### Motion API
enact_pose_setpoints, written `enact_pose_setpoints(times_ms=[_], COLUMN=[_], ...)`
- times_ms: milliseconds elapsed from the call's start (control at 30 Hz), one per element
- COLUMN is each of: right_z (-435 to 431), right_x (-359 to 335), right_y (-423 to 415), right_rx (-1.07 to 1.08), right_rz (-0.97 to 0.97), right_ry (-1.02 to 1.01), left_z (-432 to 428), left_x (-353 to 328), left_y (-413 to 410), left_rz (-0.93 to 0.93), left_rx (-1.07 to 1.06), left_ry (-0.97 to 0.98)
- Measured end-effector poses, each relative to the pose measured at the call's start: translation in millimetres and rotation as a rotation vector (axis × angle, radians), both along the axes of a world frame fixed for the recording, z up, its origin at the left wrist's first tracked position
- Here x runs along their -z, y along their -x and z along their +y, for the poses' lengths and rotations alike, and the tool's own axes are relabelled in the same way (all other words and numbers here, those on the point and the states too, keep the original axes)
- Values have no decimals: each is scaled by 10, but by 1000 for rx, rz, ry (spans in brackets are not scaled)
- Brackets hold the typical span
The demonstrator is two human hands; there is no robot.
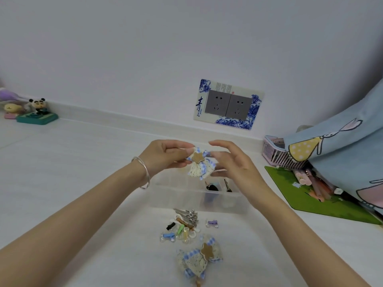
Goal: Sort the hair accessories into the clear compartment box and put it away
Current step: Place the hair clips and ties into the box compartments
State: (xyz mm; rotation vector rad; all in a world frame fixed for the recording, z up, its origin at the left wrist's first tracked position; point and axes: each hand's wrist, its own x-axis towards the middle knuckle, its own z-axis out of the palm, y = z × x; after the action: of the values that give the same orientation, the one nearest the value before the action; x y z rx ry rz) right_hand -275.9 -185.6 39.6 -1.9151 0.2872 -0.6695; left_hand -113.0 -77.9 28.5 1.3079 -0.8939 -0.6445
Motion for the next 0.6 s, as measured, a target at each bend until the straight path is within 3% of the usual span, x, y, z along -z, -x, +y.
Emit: enact_pose_setpoints(times_ms=[167,333,600], right_z=[-123,-203,-214], right_x=[-81,-72,-24], right_y=[-78,-194,-393], right_rx=[-32,45,68], right_rz=[202,255,412], right_ry=[154,146,514], left_z=[-55,6,137], left_x=[75,171,239], left_y=[13,-120,-253], left_rz=[-153,-481,-577], left_rx=[-23,-186,-247], left_ry=[-13,-6,-26])
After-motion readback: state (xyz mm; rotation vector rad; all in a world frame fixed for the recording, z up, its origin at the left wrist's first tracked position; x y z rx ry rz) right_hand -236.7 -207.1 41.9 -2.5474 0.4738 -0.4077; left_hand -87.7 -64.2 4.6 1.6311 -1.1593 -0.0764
